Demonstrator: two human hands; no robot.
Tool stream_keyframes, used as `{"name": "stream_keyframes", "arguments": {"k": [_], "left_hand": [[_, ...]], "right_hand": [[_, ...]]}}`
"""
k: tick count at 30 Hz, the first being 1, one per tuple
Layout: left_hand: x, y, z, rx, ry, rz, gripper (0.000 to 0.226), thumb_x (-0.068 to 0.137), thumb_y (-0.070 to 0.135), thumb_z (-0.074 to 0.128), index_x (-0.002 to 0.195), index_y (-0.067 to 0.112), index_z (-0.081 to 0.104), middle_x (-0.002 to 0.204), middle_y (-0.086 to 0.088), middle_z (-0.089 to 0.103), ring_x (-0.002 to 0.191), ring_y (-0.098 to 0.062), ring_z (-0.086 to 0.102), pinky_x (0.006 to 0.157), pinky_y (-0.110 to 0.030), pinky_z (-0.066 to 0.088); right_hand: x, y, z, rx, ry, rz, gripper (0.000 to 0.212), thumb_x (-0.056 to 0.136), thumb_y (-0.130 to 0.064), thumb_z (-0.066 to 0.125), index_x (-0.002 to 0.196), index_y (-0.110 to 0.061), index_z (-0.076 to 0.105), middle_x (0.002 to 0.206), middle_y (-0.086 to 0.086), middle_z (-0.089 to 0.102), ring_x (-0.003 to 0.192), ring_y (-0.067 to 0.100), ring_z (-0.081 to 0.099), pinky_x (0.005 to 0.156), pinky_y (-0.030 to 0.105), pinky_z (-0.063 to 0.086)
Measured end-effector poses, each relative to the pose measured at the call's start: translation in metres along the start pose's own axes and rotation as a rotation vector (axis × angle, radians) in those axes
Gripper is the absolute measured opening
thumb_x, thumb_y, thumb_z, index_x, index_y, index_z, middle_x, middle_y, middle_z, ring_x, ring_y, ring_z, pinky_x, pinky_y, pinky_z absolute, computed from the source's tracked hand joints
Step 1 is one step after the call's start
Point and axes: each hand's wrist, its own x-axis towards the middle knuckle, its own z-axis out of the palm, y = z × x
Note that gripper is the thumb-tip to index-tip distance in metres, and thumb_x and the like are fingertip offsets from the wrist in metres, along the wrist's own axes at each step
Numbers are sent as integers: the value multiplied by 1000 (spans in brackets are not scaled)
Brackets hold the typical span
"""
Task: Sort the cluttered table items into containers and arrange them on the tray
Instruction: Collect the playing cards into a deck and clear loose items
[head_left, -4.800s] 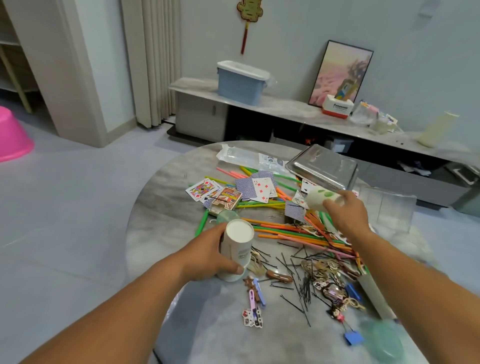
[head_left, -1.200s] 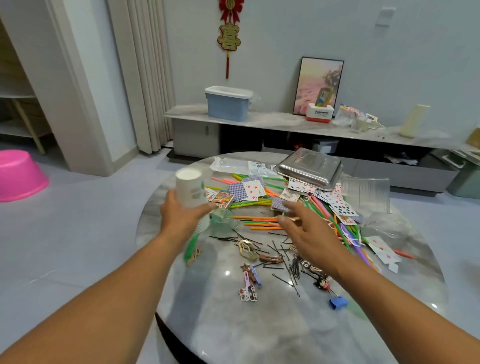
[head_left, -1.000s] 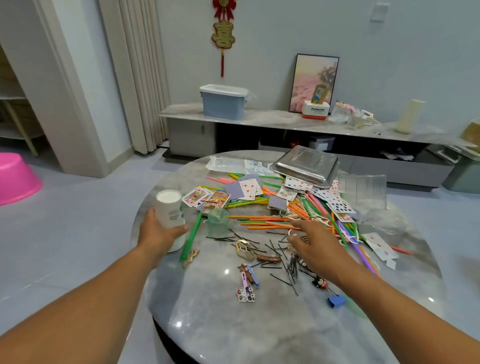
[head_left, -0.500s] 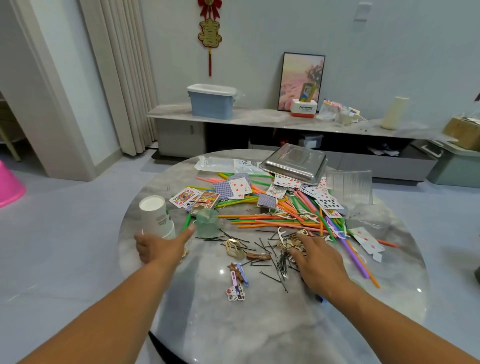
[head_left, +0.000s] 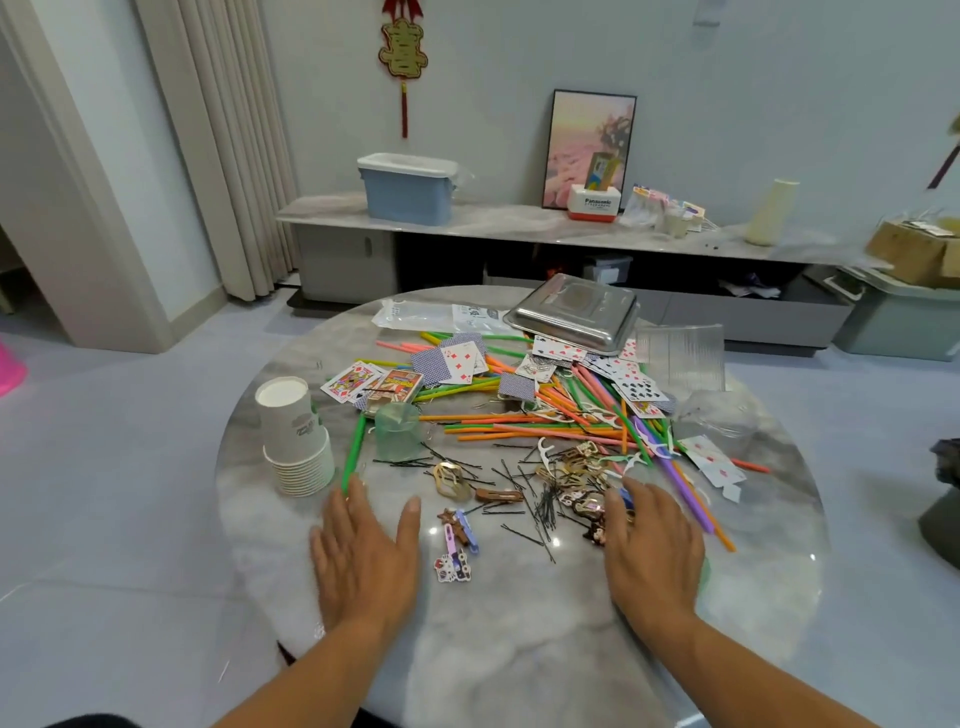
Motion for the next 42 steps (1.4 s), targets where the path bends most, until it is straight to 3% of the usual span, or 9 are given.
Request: {"name": "stream_keyframes", "arguments": {"k": [6, 11, 16, 23, 28, 30, 33, 37, 42], "left_hand": [[-13, 0, 9, 156, -185, 441, 98, 77, 95, 22, 157, 47, -9, 167, 5, -20, 151, -10, -26, 123, -37, -15], [-2, 7, 20, 261, -233, 420, 82, 88, 84, 18, 158, 47, -3, 169, 0, -15, 153, -17, -21, 124, -42, -12], [9, 16, 28, 264, -320, 501, 70, 98, 71, 22, 159, 45, 0, 170, 2, -7, 155, -14, -14, 124, -40, -9], [4, 20, 24, 81, -358, 666, 81, 88, 85, 16, 158, 48, -1, 168, 15, -9, 149, 2, -22, 122, -29, -15], [-22, 56, 25, -253, -307, 737, 98, 77, 76, 65, 157, 46, 16, 163, 24, 12, 151, 3, 5, 123, -24, 6], [-29, 76, 28, -396, -359, 766, 95, 76, 38, 80, 153, 47, 26, 159, 24, 25, 148, 3, 19, 121, -24, 21], [-27, 91, 27, -535, -338, 671, 78, 78, 1, 74, 143, 36, 49, 144, 17, 48, 137, -1, 42, 114, -30, 39], [-22, 85, 19, -581, -238, 599, 48, 83, 14, 80, 123, 35, 63, 120, 22, 60, 115, 0, 57, 94, -18, 49], [-6, 47, 7, -558, -31, 421, 37, 78, 26, 86, 103, 37, 60, 105, 20, 56, 103, -3, 58, 84, -16, 47]], "right_hand": [[17, -4, -3, 255, 186, 246, 38, 107, -34, 35, 123, -17, 66, 123, 9, 66, 119, 30, 54, 104, 45, 38], [8, 10, -6, 335, 90, 401, 39, 107, -32, 36, 133, -15, 59, 134, 13, 58, 123, 31, 53, 106, 48, 42], [-24, 11, -7, 376, -79, 182, 54, 87, -17, 72, 138, -14, 56, 147, 6, 44, 138, 23, 40, 118, 35, 31], [-24, -7, -10, 515, -155, 104, 43, 92, -7, 69, 129, -25, 57, 148, 0, 39, 138, 13, 40, 107, 11, 24], [-7, -38, -14, 660, -112, 10, 47, 85, -15, 80, 126, -23, 60, 130, -4, 50, 119, 5, 49, 100, 5, 32], [-13, -51, -9, 744, -226, -23, 44, 84, -19, 79, 122, -31, 60, 124, -11, 56, 114, -2, 52, 98, 11, 40], [-13, -55, -5, 863, -349, 5, 29, 90, -26, 73, 116, -37, 63, 119, -16, 64, 111, -6, 58, 95, 16, 49], [-11, -52, -9, 1029, -483, 7, 13, 100, -29, 64, 111, -25, 69, 105, -8, 73, 101, 3, 69, 86, 23, 55], [-3, -33, -1, 691, -316, -124, 15, 104, -33, 54, 109, -28, 67, 109, -7, 63, 104, 2, 57, 89, 19, 44]]}}
